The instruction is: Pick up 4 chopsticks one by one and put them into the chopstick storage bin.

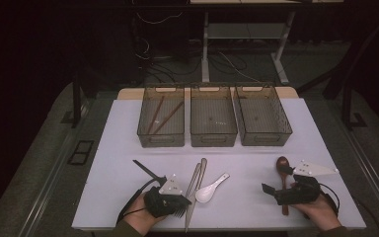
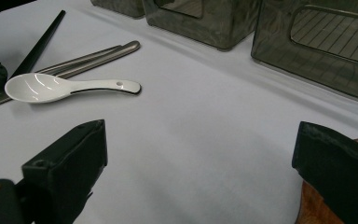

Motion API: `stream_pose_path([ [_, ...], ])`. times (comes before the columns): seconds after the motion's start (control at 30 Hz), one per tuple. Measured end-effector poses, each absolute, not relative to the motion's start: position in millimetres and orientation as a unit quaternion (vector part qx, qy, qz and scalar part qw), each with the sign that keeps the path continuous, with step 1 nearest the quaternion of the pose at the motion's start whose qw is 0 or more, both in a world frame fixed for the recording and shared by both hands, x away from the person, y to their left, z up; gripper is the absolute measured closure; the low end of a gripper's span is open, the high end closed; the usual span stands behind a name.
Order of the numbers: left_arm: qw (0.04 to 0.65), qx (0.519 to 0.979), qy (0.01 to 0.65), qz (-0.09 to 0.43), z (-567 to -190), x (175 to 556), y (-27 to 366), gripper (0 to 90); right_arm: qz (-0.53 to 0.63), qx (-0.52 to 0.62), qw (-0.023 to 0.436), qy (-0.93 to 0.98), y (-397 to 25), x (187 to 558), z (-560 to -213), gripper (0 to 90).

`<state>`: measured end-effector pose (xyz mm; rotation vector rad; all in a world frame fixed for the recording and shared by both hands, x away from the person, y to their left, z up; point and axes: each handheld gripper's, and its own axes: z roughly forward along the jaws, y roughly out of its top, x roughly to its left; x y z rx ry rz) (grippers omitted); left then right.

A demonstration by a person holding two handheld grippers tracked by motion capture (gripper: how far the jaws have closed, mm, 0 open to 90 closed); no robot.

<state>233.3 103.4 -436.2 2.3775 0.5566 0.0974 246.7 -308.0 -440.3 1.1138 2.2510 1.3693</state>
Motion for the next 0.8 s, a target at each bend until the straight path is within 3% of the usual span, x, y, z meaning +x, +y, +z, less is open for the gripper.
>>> stream_pose_path([
  [0.8,0.350,0.911,0.206,0.065,-435.9,252.4,94.3,89.2,0.473,0.384,0.138,0.781,-306.7,246.7,-440.6,2.8],
])
